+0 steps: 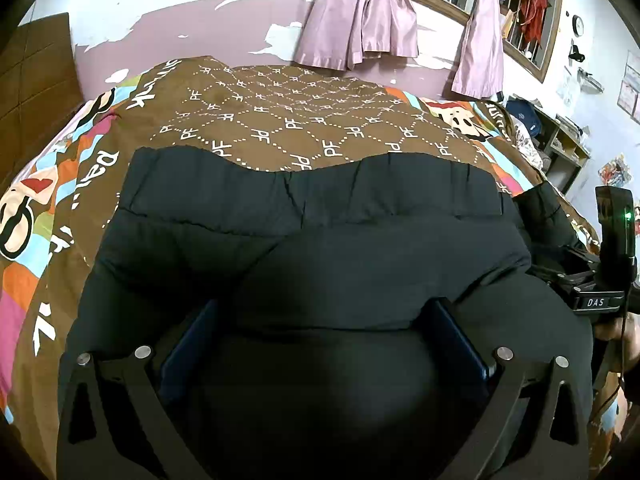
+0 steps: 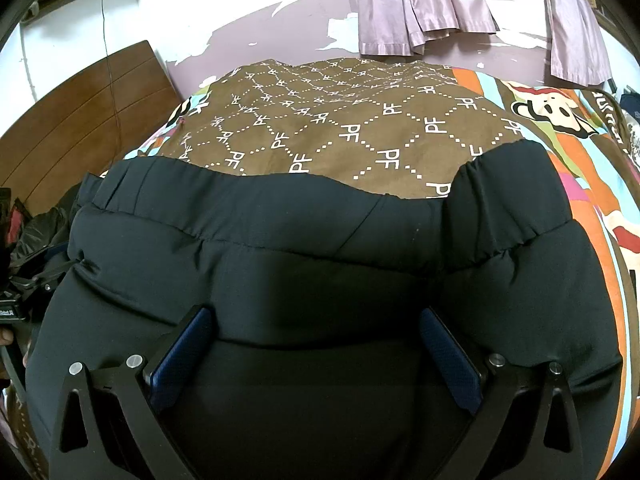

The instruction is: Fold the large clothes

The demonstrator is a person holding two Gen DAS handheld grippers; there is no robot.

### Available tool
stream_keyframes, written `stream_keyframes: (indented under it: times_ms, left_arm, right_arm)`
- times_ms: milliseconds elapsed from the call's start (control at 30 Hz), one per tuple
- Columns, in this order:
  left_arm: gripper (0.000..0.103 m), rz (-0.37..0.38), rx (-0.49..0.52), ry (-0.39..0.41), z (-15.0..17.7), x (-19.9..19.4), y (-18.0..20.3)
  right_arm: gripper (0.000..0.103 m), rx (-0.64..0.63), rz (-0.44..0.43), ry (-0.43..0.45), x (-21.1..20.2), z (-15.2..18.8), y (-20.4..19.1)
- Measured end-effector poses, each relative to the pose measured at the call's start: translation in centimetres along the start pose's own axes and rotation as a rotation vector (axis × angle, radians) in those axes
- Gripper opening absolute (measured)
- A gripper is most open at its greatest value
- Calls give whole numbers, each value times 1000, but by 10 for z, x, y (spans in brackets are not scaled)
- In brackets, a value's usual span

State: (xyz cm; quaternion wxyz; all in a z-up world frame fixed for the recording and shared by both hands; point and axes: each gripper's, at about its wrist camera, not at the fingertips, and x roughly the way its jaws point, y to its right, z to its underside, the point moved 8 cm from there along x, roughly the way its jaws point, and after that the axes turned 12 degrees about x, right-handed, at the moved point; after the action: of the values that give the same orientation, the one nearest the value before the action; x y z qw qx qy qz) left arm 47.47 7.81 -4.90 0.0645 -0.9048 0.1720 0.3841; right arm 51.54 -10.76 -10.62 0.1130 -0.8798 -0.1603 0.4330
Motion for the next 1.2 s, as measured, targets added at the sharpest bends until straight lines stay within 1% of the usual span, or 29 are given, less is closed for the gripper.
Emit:
stream_keyframes:
  times_ms: [567,700,900,1033,1133,1200]
  left_arm:
    - [102,-4,6,-4,4,5,0]
    - [102,3,2,7,4,3,0]
    - [102,0,-15,31,1,-12,-5]
    - [102,62,-111,134,-2,-42,-22]
    - [102,73,-208,216,-2,-69,-52]
    - [102,70,-253,229,2,-80,-70]
  right_arm:
    - [103,-6,5,12,-2,2,1]
    - [103,-15,9,27,-10,3,1]
    - [103,-32,-5,58,-33,2,2]
    - [103,-51,9,106,-54,-2,11]
    - [103,-66,38,145,-69,-8,20]
    - [103,-61,55,169,-81,-13,30]
